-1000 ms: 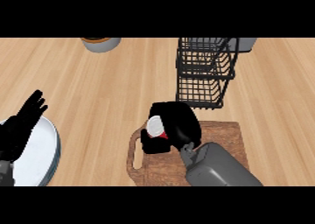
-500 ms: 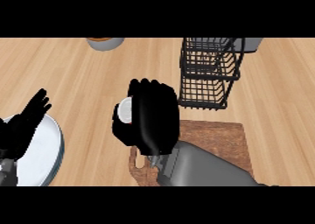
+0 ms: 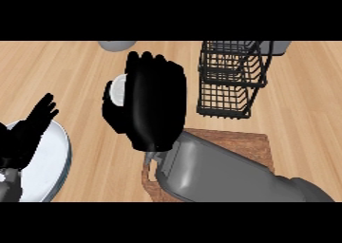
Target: Pick the can from the cutting board and place it in the tiered basket
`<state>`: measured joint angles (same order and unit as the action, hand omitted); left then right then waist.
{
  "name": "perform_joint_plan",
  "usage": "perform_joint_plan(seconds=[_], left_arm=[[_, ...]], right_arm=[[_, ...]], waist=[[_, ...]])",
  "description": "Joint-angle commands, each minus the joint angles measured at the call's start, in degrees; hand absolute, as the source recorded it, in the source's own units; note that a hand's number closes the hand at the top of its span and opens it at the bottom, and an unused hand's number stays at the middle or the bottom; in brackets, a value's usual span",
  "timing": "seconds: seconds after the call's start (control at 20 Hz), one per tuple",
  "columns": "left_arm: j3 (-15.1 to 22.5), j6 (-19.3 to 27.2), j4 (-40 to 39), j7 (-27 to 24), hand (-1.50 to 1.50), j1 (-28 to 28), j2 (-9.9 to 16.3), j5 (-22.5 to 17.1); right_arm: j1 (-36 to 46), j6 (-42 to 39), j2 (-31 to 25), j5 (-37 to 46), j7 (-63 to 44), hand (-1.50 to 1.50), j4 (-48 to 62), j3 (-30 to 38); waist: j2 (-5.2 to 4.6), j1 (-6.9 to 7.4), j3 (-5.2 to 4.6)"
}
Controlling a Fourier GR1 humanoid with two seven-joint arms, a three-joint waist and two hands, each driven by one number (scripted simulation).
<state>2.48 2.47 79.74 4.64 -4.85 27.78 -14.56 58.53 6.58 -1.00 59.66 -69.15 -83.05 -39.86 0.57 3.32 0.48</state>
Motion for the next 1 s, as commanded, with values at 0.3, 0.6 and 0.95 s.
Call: perform_joint_plan(seconds=[0.3,0.6,0.95], left_arm=[[1.5,1.4,-3.0,2.2,0.00,4.3,-1.6,1.9],[-0.3,-0.4,-1.5,2.0,0.00,5.4,0.2,0.4],[1.3,0.6,-2.7,1.3,0.00,5.3,-2.4,2.1]], right_arm=[[9.0,7.4,1.0,1.2,-2.7,1.50,16.3,8.8],[9.9,19.3,1.0,-2.9,8.3,1.50,20.1,19.8],[15.3,22.5,1.0,-7.4,17.7,1.50,31.8,26.6]], waist=[[-1.16,-0.44,-0.57],[-1.68,0.66,-0.46],[-1.63,-0.34,-0.56]])
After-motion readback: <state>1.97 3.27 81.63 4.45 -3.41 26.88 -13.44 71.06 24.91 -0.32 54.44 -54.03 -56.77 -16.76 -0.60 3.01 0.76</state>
